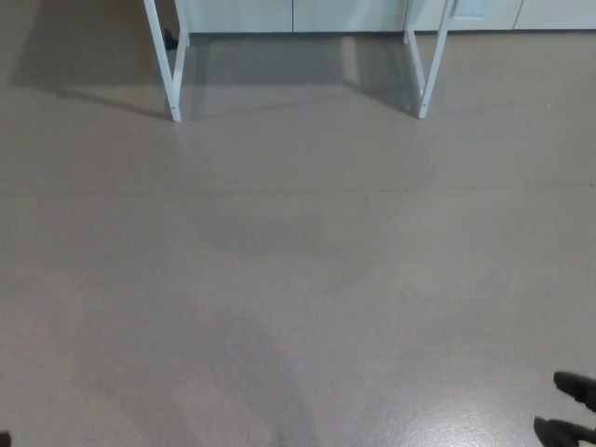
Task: The robot walk towards a table in front and pick up a black pencil case on the left hand side and put the pencil case into a small container on the right hand side
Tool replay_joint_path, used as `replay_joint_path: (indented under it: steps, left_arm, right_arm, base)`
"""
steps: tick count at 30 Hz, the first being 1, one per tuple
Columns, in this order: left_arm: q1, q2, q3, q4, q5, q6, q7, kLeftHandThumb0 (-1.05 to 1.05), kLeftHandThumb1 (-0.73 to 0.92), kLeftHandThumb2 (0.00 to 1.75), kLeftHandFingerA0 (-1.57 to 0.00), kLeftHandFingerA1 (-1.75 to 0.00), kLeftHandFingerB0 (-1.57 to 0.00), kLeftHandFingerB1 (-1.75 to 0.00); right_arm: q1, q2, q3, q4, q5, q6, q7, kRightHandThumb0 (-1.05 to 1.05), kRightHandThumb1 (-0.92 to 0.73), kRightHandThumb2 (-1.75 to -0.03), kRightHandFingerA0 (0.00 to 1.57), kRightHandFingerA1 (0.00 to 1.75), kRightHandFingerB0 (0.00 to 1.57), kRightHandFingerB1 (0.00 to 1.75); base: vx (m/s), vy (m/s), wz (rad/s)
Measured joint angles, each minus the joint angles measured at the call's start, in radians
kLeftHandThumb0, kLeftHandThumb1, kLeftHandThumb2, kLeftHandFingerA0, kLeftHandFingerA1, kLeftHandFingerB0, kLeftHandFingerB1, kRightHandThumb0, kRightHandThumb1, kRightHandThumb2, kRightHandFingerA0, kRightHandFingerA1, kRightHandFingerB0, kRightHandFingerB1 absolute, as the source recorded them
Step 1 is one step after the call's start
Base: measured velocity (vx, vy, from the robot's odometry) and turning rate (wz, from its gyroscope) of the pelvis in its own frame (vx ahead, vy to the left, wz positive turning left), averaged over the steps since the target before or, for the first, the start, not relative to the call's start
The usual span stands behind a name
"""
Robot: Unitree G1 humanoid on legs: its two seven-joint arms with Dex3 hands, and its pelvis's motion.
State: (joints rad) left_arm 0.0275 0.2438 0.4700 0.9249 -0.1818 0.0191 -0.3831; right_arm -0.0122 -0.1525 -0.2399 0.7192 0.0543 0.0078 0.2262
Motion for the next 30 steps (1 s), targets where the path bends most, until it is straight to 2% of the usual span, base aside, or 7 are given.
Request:
replay_joint_path:
  steps: [5,6,9,10,11,14,30]
  left_arm:
    - [-0.003,0.003,0.019,-0.001,-0.045,-0.002,-0.062,-0.14,0.55,0.57,-0.32,-0.43,-0.20,-0.29]
    - [-0.004,0.005,0.019,0.002,-0.052,-0.002,-0.071,-0.13,0.39,0.86,-0.26,-0.58,-0.08,-0.47]
    - [-0.013,0.016,0.019,0.027,-0.066,-0.004,-0.092,-0.14,0.39,0.87,-0.28,-0.59,-0.11,-0.49]
    - [-0.015,0.019,0.018,0.030,-0.069,-0.005,-0.096,-0.17,0.54,0.56,-0.33,-0.44,-0.23,-0.30]
    - [-0.015,0.020,0.017,0.031,-0.071,-0.007,-0.098,-0.14,0.39,0.86,-0.26,-0.58,-0.10,-0.48]
    - [-0.016,0.023,0.013,0.036,-0.076,-0.011,-0.110,-0.14,0.38,0.86,-0.32,-0.61,-0.10,-0.48]
    - [-0.010,0.030,-0.017,0.057,-0.078,-0.028,-0.119,-0.15,0.40,0.87,-0.29,-0.59,-0.10,-0.48]
  right_arm:
    - [0.006,0.003,-0.018,-0.012,0.040,0.000,0.032,-0.20,-0.34,-0.81,0.28,0.58,0.22,0.53]
    - [0.008,0.004,-0.019,-0.012,0.045,0.000,0.036,-0.20,-0.35,-0.82,0.26,0.58,0.22,0.53]
    - [0.010,0.005,-0.020,-0.011,0.057,0.000,0.045,-0.21,-0.35,-0.82,0.28,0.59,0.22,0.54]
    - [0.010,0.005,-0.020,-0.011,0.060,0.000,0.047,-0.21,-0.35,-0.82,0.27,0.58,0.22,0.53]
    - [0.011,0.005,-0.020,-0.011,0.062,0.000,0.049,-0.21,-0.35,-0.82,0.26,0.58,0.22,0.53]
    - [0.014,0.005,-0.019,-0.011,0.069,-0.001,0.055,-0.21,-0.35,-0.82,0.25,0.57,0.21,0.53]
    - [0.049,0.011,-0.021,0.001,0.076,-0.015,0.059,-0.18,-0.36,-0.82,0.31,0.60,0.23,0.53]
  base:
    - [0.00,0.000,0.00]
    - [0.00,0.000,0.00]
    - [0.00,0.000,0.00]
    - [0.00,0.000,0.00]
    - [0.00,0.000,0.00]
    - [0.00,0.000,0.00]
    - [0.18,0.111,-0.14]
